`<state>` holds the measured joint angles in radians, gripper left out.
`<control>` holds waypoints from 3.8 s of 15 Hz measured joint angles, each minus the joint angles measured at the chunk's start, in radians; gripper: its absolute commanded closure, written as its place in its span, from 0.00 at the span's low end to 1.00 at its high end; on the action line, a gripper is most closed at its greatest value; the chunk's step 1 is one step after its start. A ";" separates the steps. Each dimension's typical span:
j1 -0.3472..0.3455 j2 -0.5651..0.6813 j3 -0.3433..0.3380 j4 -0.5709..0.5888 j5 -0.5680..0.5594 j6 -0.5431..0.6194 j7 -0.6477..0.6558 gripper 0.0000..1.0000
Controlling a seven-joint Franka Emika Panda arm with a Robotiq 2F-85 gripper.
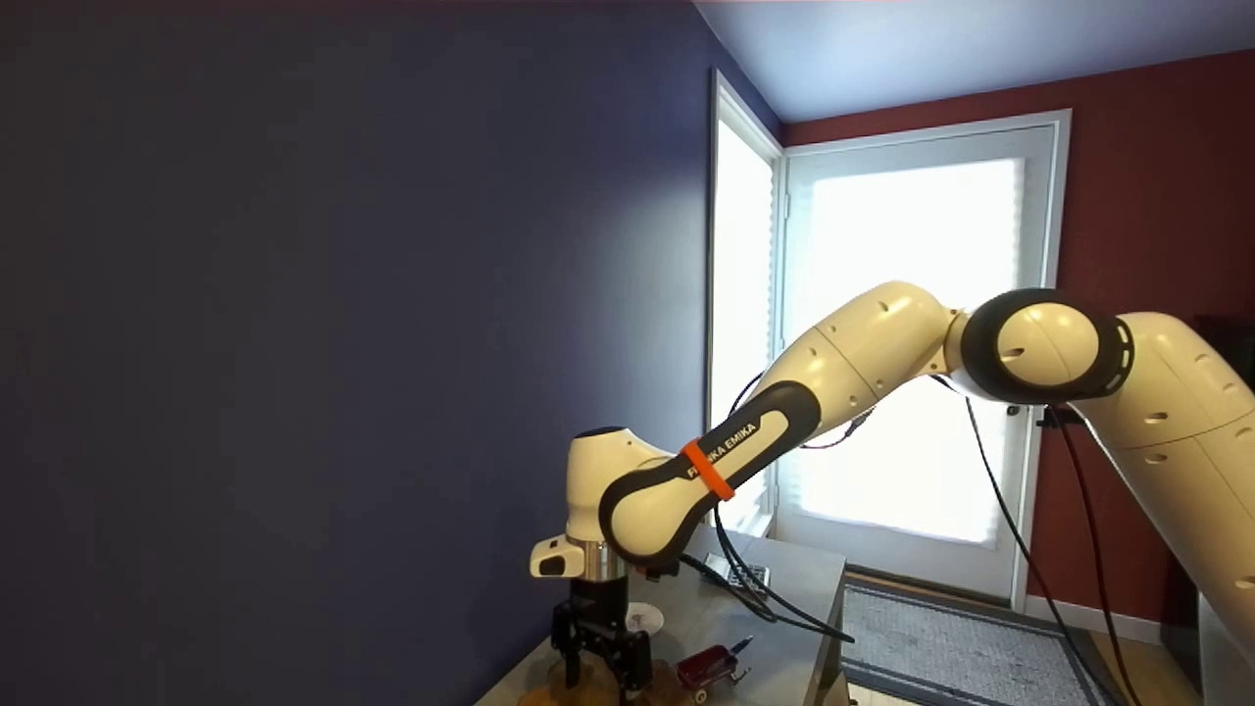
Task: Move the small, white object to the red toy
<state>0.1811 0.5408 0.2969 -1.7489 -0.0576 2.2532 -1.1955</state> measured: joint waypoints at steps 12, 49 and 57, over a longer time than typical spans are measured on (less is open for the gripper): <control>0.000 0.163 -0.001 0.146 -0.009 0.024 -0.077 0.37; 0.077 0.305 -0.057 0.268 -0.146 0.075 -0.084 0.98; 0.063 0.256 -0.064 0.293 -0.140 -0.011 -0.009 0.98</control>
<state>0.2439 0.7967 0.2333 -1.4559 -0.1978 2.2422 -1.2040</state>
